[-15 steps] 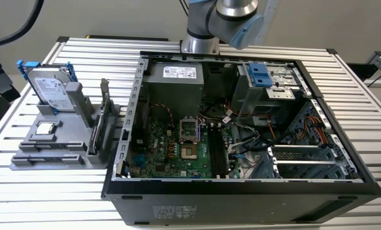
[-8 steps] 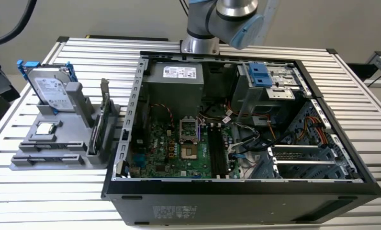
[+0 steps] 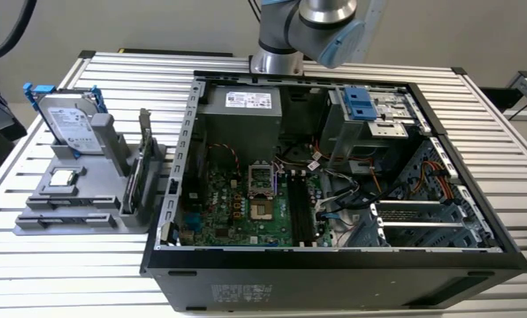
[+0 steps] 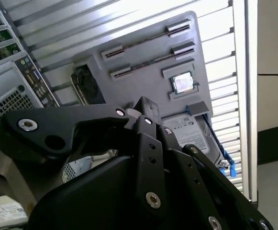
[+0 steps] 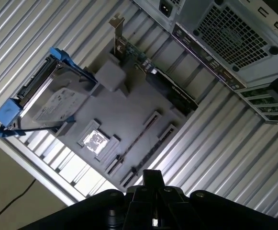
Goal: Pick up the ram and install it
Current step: 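Pick up the ram and move it above insertion slot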
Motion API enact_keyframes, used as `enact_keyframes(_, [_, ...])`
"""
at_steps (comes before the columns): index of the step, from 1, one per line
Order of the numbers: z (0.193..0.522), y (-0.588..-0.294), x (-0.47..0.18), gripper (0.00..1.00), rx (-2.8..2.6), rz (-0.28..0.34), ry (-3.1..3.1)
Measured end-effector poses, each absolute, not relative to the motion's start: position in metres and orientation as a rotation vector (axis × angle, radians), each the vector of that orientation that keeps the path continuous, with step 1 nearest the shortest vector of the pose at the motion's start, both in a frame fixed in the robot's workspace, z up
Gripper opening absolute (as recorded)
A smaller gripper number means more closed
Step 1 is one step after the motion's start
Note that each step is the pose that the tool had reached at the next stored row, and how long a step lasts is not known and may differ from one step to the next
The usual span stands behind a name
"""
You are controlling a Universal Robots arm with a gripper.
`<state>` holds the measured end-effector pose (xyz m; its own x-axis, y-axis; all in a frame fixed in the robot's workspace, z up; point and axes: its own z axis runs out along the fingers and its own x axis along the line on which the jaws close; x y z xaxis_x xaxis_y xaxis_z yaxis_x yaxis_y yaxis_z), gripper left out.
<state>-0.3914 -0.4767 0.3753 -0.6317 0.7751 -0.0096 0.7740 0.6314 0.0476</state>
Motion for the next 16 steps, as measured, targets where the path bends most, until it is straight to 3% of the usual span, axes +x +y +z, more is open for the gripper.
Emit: enact_keyframes(16, [0.3753, -0.4767, -0.3923, 0.00, 1.510, 0.057, 2.719])
